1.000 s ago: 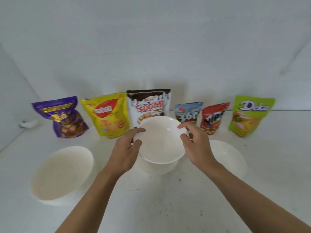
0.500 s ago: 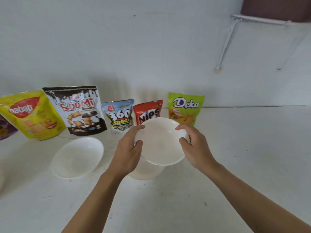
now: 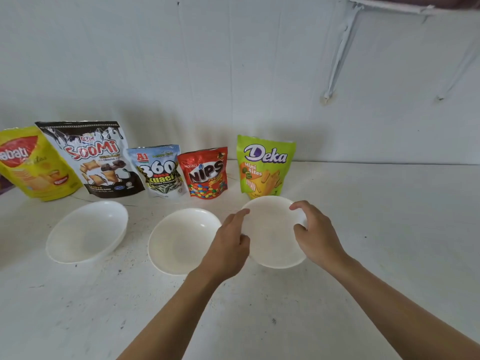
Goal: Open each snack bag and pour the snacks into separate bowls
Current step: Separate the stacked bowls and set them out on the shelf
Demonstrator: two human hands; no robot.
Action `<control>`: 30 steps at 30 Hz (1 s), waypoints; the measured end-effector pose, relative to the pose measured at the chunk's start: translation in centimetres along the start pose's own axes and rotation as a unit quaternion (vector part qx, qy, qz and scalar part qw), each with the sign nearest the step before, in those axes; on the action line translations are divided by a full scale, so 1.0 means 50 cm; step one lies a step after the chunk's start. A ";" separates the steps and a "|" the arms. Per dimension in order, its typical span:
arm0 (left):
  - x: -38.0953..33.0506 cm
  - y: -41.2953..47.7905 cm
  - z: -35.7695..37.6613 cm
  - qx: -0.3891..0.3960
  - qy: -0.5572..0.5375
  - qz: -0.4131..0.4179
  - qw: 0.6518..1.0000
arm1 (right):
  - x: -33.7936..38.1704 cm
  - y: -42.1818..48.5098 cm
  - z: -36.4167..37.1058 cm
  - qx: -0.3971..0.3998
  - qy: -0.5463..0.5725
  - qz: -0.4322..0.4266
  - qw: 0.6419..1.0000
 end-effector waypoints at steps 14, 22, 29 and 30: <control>0.036 -0.014 0.072 0.005 0.017 -0.045 0.999 | -0.067 -0.020 0.057 0.022 -0.004 0.020 1.000; 0.067 -0.012 0.048 -0.010 0.019 -0.075 0.997 | -0.052 -0.019 0.074 0.046 0.004 0.013 0.999; 0.099 -0.007 0.015 -0.023 0.012 -0.086 0.996 | -0.022 -0.020 0.101 0.083 0.008 -0.009 0.996; 0.106 -0.006 0.009 -0.023 0.007 -0.089 0.996 | -0.019 -0.021 0.103 0.088 0.009 -0.011 0.996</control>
Point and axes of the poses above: each hand's wrist, its own y-axis towards the middle knuckle, its own z-axis out of the palm, x = y × z, the point moved 2 cm from there along y, towards the middle knuckle, and after that the axes turned 2 degrees about y, right-handed, at the moved point
